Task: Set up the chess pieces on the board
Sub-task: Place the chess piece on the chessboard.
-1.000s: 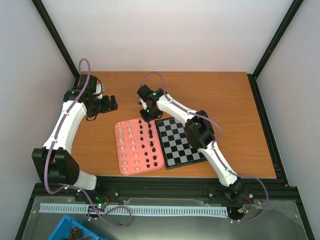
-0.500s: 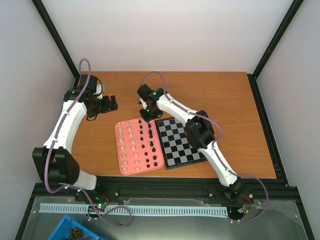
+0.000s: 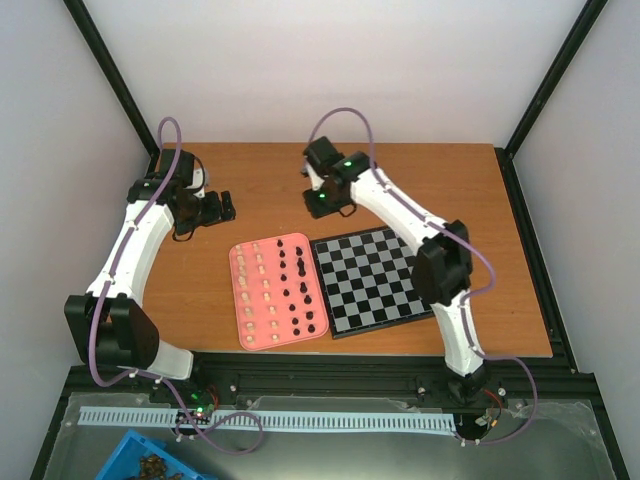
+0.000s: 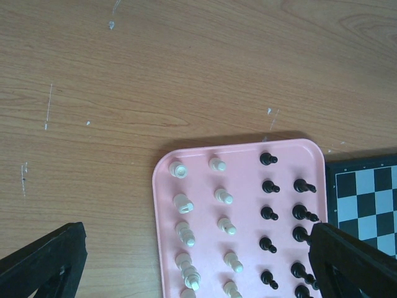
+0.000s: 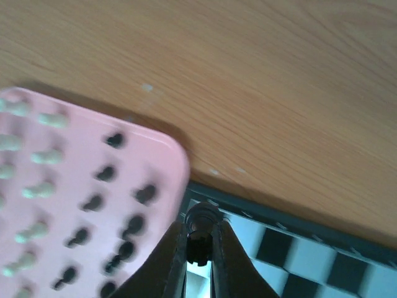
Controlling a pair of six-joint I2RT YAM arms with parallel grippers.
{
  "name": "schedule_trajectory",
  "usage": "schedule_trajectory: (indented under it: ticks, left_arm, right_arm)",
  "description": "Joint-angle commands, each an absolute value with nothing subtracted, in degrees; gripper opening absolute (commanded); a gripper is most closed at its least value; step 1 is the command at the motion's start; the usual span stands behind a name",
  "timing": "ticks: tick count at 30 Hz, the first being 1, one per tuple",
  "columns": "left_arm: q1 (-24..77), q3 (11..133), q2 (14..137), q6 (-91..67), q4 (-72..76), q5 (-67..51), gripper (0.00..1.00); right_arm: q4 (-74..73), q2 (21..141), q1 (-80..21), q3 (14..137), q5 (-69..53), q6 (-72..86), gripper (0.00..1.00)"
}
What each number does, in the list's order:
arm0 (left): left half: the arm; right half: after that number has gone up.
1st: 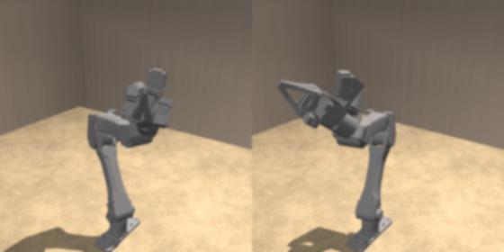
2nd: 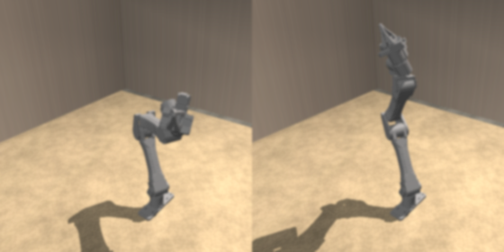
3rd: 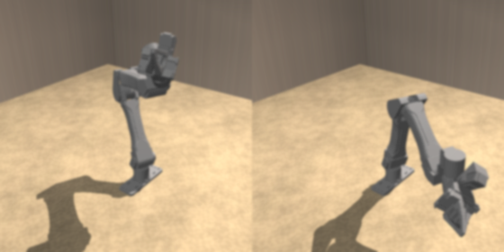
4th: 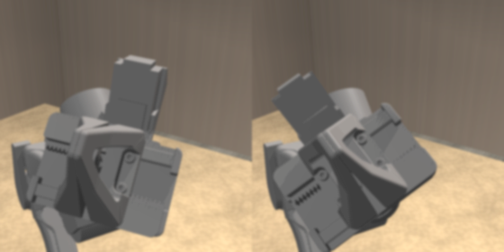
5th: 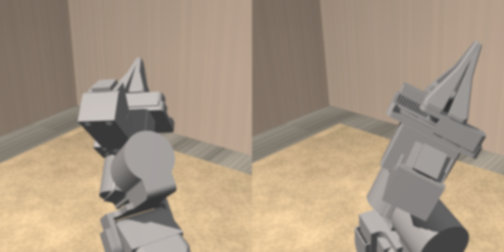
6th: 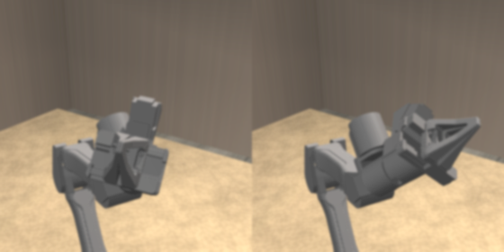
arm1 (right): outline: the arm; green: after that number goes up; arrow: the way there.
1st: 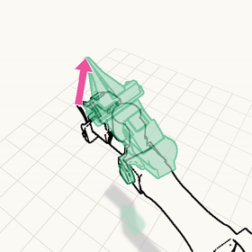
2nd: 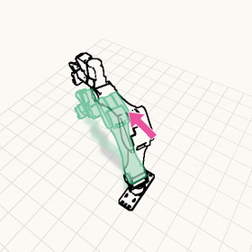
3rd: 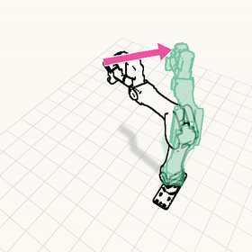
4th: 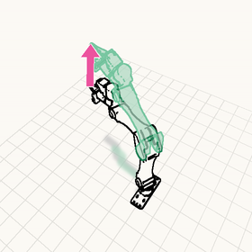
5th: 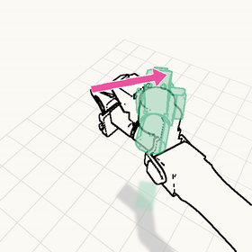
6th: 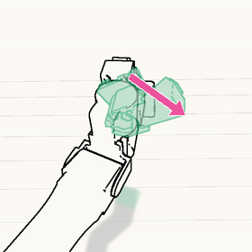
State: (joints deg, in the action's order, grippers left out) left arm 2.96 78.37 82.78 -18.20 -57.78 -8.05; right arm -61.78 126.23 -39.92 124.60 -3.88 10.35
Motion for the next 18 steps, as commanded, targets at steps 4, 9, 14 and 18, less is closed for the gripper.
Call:
schedule_trajectory:
  ticks: [4,9,14,18]
  left_arm:
    - [3.20,79.17,83.22,-18.10,-57.84,-8.17,1.00]
    - [3.30,79.66,83.81,-18.18,-58.01,-8.18,1.00]
    - [3.30,79.76,84.35,-18.13,-58.01,-8.18,1.00]
    - [3.28,79.74,84.53,-18.09,-58.15,-7.76,1.00]
  right_arm:
    - [-54.67,115.08,-27.53,103.56,2.02,12.23,0.03]
    - [-50.22,111.67,-21.12,95.40,3.59,11.45,0.03]
    - [-49.11,112.61,-17.96,94.20,5.39,9.39,0.03]
    - [-48.86,112.61,-16.61,92.81,5.78,8.67,0.03]
